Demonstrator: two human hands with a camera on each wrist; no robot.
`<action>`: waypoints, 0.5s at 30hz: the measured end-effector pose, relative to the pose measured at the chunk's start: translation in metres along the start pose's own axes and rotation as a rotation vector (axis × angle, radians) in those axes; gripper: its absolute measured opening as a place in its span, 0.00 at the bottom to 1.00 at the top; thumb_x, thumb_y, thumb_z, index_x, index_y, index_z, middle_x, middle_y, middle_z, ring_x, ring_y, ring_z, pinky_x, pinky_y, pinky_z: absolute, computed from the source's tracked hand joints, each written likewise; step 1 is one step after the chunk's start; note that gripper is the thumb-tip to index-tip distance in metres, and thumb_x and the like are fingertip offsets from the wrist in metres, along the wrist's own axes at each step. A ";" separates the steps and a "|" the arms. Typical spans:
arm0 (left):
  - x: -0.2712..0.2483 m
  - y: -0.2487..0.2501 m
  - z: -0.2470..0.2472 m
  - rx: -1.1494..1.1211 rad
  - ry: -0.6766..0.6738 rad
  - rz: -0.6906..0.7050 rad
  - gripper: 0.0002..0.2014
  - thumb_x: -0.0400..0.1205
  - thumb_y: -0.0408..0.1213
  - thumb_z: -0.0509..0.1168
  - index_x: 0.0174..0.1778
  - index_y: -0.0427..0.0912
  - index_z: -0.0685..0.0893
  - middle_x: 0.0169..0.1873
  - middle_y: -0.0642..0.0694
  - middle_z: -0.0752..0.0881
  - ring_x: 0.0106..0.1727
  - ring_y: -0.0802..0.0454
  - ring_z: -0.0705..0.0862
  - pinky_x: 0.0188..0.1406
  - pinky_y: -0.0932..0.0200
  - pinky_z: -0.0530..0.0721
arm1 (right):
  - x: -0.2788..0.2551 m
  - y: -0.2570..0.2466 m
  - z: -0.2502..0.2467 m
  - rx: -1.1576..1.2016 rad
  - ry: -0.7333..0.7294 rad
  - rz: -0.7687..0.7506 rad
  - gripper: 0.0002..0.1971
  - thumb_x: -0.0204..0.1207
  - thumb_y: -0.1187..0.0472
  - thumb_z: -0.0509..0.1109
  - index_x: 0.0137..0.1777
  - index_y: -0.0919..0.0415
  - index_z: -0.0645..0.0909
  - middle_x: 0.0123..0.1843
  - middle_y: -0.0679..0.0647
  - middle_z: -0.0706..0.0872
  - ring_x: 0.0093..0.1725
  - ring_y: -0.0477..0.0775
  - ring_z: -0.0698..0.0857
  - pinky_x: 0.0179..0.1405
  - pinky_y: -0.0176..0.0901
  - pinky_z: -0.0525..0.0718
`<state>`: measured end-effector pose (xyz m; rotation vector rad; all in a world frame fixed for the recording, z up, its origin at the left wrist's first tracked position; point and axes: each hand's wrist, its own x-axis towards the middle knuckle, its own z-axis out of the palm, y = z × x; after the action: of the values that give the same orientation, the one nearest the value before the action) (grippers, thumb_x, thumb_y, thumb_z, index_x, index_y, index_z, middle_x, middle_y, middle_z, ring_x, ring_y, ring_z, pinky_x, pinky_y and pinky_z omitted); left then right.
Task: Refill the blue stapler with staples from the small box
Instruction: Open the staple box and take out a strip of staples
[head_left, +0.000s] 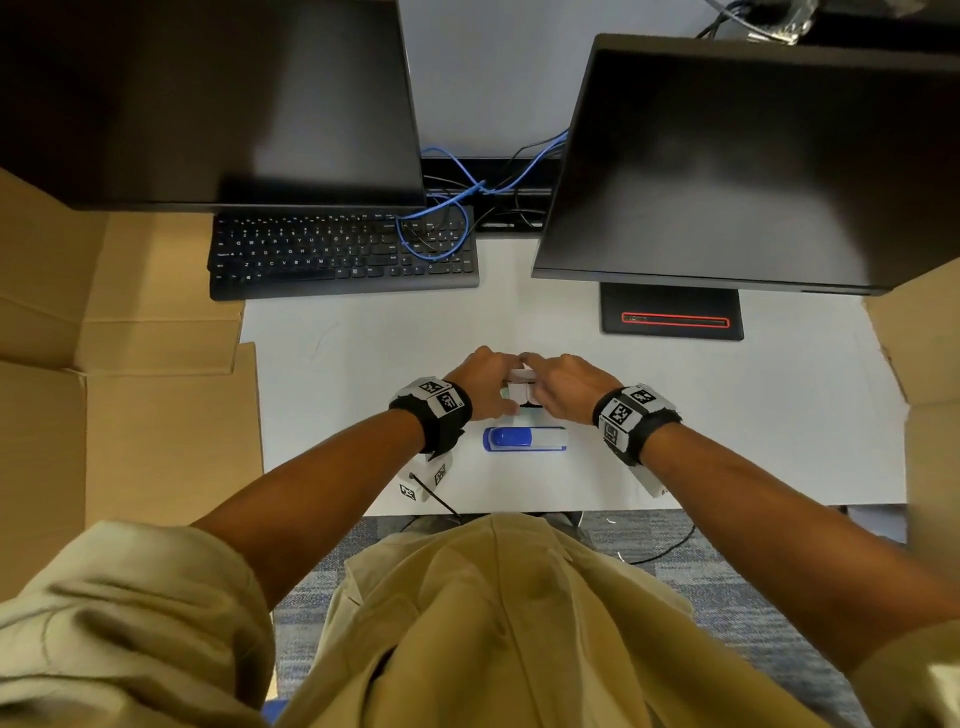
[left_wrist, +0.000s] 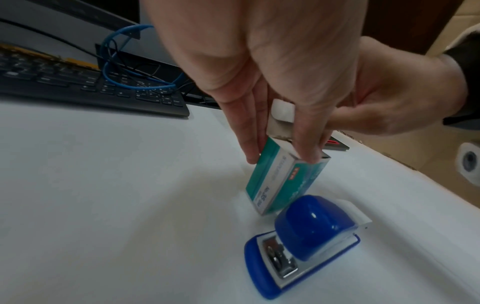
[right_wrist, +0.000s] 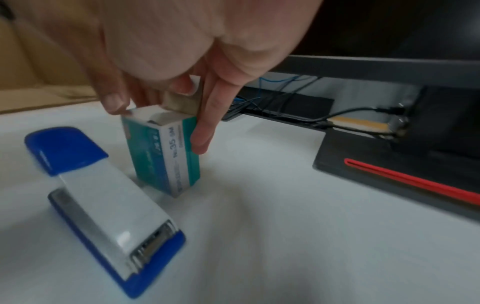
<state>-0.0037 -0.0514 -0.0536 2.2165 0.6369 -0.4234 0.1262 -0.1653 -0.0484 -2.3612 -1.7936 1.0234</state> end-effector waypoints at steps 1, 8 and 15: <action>0.001 0.000 0.000 -0.024 0.016 -0.007 0.20 0.74 0.42 0.75 0.60 0.42 0.82 0.43 0.44 0.85 0.46 0.46 0.83 0.49 0.53 0.86 | 0.000 0.002 0.001 0.052 0.039 0.011 0.22 0.84 0.58 0.58 0.77 0.57 0.65 0.53 0.63 0.88 0.44 0.62 0.86 0.46 0.53 0.87; 0.003 0.000 -0.004 -0.033 0.094 -0.068 0.12 0.83 0.41 0.63 0.56 0.38 0.83 0.39 0.42 0.83 0.41 0.44 0.82 0.41 0.54 0.81 | -0.009 0.013 0.011 0.076 0.258 0.013 0.11 0.79 0.49 0.69 0.52 0.52 0.72 0.54 0.53 0.81 0.41 0.59 0.85 0.42 0.48 0.85; 0.000 0.014 -0.007 0.084 0.206 0.013 0.06 0.79 0.32 0.66 0.47 0.38 0.75 0.44 0.42 0.80 0.40 0.44 0.78 0.38 0.53 0.77 | -0.011 0.009 0.015 -0.066 0.223 0.011 0.21 0.71 0.40 0.75 0.53 0.55 0.80 0.63 0.53 0.75 0.44 0.56 0.82 0.44 0.48 0.85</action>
<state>0.0053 -0.0544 -0.0411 2.3626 0.7244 -0.2200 0.1252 -0.1834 -0.0584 -2.4127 -1.7604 0.6781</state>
